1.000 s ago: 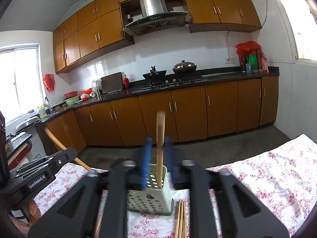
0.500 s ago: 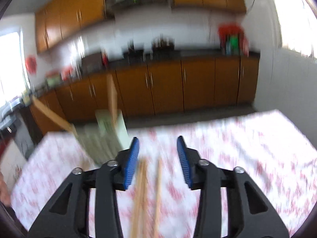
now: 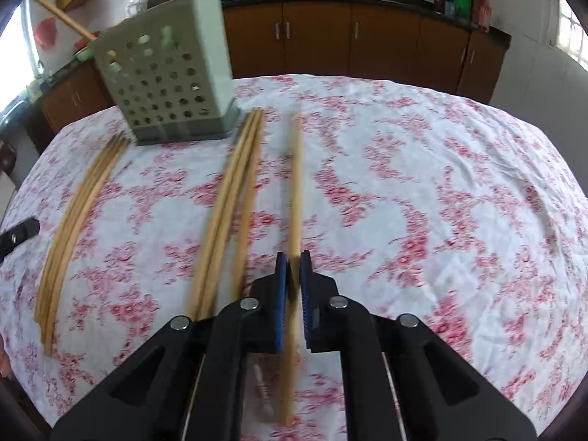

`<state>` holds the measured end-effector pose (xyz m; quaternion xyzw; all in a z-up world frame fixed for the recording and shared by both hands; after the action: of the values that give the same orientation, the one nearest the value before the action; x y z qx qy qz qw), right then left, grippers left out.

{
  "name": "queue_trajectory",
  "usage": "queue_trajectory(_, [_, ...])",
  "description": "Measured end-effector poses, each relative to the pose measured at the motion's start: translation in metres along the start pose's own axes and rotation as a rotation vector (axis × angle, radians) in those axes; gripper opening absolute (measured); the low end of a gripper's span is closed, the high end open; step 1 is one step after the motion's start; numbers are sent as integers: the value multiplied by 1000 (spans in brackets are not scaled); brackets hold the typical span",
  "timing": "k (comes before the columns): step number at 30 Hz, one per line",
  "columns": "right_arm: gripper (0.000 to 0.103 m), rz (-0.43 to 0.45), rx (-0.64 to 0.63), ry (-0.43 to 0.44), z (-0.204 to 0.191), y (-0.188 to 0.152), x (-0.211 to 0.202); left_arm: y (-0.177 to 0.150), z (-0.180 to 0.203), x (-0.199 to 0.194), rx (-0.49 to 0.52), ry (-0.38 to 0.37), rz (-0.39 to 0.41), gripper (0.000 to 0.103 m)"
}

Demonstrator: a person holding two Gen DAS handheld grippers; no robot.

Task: Organize utensils
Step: 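Grasp a single chopstick with the right gripper while the left gripper grasps another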

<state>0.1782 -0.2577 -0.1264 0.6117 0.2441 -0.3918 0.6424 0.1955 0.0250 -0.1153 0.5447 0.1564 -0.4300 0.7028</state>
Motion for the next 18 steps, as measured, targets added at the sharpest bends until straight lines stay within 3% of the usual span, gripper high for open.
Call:
queue_trajectory(8, [8,5,24,-24,16,1,1,-14,4,23,39,35,-77,21])
queue_trajectory(13, [9,19,-7,-9,8,-1,-2,-12,7,27,84,94,-72,14])
queue_trajectory(18, [8,42,-32,-36,8,0,-1,1,-12,28,52,144,-59,8])
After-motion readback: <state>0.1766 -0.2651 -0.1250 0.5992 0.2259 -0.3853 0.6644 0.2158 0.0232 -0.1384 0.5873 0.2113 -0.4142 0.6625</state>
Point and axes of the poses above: each gripper's, at about its wrist camera, not at the fingertips, and x roughly the way its jaws point, z to its right, y to its top, the point moved 5 cm from there along x, roughly the way its jaws point, and after that the axes turned 14 degrees about -y, right-handed, at the moved point
